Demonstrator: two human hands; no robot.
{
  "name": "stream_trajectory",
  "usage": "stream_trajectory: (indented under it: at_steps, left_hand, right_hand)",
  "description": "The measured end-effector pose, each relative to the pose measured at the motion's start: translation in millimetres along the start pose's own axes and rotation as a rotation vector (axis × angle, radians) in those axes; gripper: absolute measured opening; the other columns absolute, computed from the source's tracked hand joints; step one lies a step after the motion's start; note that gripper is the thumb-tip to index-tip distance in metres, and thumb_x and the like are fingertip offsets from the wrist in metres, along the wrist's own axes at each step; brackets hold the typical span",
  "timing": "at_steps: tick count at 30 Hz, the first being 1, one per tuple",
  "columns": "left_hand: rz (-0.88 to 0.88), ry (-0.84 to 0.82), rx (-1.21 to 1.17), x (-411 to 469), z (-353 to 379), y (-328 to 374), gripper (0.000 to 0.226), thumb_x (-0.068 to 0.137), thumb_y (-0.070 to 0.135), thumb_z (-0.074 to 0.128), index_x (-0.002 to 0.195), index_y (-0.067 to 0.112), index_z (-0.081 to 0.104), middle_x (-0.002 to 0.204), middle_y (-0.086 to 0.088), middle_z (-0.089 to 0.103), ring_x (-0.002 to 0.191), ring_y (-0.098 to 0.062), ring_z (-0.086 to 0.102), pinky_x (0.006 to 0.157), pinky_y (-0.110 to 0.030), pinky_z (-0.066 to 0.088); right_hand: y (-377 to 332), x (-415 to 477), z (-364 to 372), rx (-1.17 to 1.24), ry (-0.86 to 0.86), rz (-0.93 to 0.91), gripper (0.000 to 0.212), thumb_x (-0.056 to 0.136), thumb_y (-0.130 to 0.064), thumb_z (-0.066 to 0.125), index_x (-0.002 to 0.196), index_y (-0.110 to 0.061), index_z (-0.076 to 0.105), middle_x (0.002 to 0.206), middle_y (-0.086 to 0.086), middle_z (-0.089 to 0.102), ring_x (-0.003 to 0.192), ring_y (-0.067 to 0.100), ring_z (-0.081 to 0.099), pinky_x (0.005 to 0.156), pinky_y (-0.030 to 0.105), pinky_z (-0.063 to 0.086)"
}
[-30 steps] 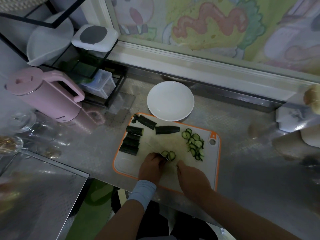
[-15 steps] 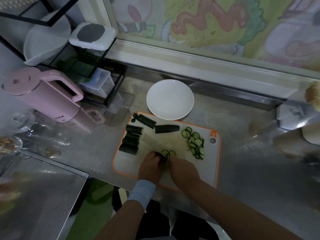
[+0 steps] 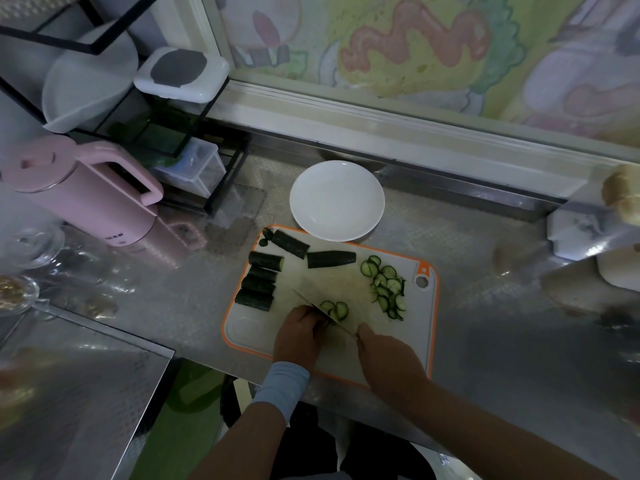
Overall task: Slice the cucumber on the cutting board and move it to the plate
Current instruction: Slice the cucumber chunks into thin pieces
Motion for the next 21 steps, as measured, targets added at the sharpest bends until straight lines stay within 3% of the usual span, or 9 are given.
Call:
stream_trajectory:
  at_steps: [3, 7, 10, 13, 16, 18, 21]
  left_hand:
    - [-0.011, -0.012, -0.011, -0.4, -1.2, 1.4, 0.015, 0.068, 0.004, 0.080, 0.079, 0.011, 0.074, 0.083, -0.006, 0.066, 0.074, -0.024, 0.063, 0.062, -0.023, 0.049]
    - [-0.024, -0.008, -0.047, -2.0, -5.5, 3.8, 0.013, 0.073, 0.004, 0.075, 0.084, 0.012, 0.074, 0.087, -0.006, 0.066, 0.079, -0.023, 0.062, 0.065, -0.021, 0.045]
    - [-0.007, -0.006, -0.051, -2.6, -8.3, 4.8, 0.011, 0.075, 0.006, 0.074, 0.085, 0.011, 0.073, 0.089, -0.007, 0.066, 0.082, -0.022, 0.060, 0.068, -0.020, 0.043]
    - [-0.002, -0.006, -0.035, -2.3, -8.6, 4.8, 0.010, 0.075, 0.008, 0.076, 0.084, 0.011, 0.073, 0.087, -0.006, 0.066, 0.081, -0.023, 0.060, 0.067, -0.020, 0.042]
    - [-0.043, -0.011, -0.026, -1.3, -7.7, 4.2, 0.010, 0.073, 0.008, 0.077, 0.082, 0.013, 0.074, 0.084, -0.006, 0.067, 0.077, -0.024, 0.062, 0.065, -0.022, 0.044]
    - [-0.037, -0.011, -0.026, 0.0, -6.7, 3.1, 0.012, 0.070, 0.006, 0.078, 0.079, 0.012, 0.075, 0.081, -0.007, 0.068, 0.073, -0.025, 0.063, 0.063, -0.024, 0.048]
    - [-0.008, -0.023, 0.001, -0.8, -3.9, 0.0, 0.013, 0.067, 0.004, 0.080, 0.077, 0.012, 0.075, 0.080, -0.006, 0.067, 0.070, -0.024, 0.063, 0.062, -0.024, 0.050]
  right_hand:
    - [-3.3, 4.7, 6.6, 0.061, 0.011, 0.004, 0.016, 0.087, -0.018, 0.061, 0.101, -0.014, 0.055, 0.057, -0.003, 0.056, 0.043, 0.016, 0.052, 0.039, 0.025, 0.028]
    - [-16.9, 23.1, 11.4, 0.089, 0.106, -0.018, 0.029, 0.080, -0.018, 0.046, 0.100, -0.012, 0.065, 0.058, 0.000, 0.061, 0.043, 0.015, 0.056, 0.037, 0.023, 0.040]
    - [-25.5, 35.7, 13.4, 0.057, 0.163, -0.036, 0.039, 0.078, -0.019, 0.038, 0.092, -0.008, 0.072, 0.059, 0.001, 0.063, 0.043, 0.016, 0.058, 0.037, 0.021, 0.041]
    - [-27.2, 41.5, 12.8, 0.069, 0.129, -0.020, 0.033, 0.079, -0.020, 0.037, 0.097, -0.011, 0.064, 0.057, -0.001, 0.059, 0.041, 0.015, 0.055, 0.036, 0.020, 0.036]
    - [-25.0, 35.3, 7.8, 0.076, 0.159, -0.055, 0.030, 0.080, -0.019, 0.041, 0.103, -0.010, 0.056, 0.058, 0.000, 0.060, 0.042, 0.015, 0.055, 0.037, 0.020, 0.037]
    - [-22.7, 25.6, 1.7, 0.066, 0.175, -0.071, 0.027, 0.079, -0.015, 0.054, 0.106, -0.010, 0.052, 0.056, 0.000, 0.058, 0.041, 0.016, 0.053, 0.036, 0.022, 0.036]
    - [-13.5, 11.9, -2.6, 0.024, 0.102, -0.030, 0.044, 0.068, -0.016, 0.079, 0.099, -0.016, 0.048, 0.047, -0.004, 0.050, 0.033, 0.012, 0.045, 0.033, 0.022, 0.021]
Point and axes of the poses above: each hand's wrist, its own x-axis towards the middle knuckle, its own z-axis out of the palm, y = z × x, the point moved 4 cm from there along x, towards the middle knuckle
